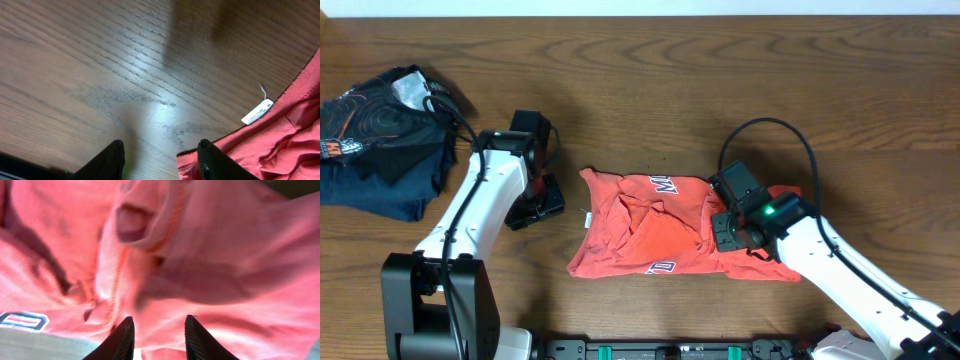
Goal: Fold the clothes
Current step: 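Move the left gripper to the shirt's left edge and grasp it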
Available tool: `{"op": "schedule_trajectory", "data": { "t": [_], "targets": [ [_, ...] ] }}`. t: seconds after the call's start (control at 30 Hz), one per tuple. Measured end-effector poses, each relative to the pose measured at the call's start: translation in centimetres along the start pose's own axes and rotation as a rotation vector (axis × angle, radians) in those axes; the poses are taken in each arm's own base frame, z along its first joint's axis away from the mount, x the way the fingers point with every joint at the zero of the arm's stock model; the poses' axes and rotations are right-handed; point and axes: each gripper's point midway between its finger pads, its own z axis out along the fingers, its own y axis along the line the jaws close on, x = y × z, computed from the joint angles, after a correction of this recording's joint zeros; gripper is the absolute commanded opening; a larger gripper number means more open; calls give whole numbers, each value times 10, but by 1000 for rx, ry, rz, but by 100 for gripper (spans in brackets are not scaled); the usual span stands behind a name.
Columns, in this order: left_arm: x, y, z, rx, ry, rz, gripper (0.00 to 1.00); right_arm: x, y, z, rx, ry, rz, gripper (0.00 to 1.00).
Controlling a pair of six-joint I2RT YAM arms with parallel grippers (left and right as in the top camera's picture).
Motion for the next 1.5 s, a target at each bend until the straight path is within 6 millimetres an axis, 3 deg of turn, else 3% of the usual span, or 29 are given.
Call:
{"op": "schedule_trajectory", "data": {
  "t": [0.23,0.6,0.9,1.03,1.27,1.5],
  "targets": [
    [2,-4,0,24,11,0,56,-4,-21,10,66,11,53,30],
    [10,-38,7,217,52,105,59,7,-24,60,104,121,58,29],
    [10,-68,0,379,28,274,68,6,-24,61,105,121,58,29],
    [13,-77,-3,412,21,330,77,6,-24,61,105,120,58,29],
    [17,-89,-7,471,18,392,79,6,-24,61,105,120,58,30],
    [18,-95,16,474,91,394,79,6,-24,61,105,120,58,30]
  ]
}}
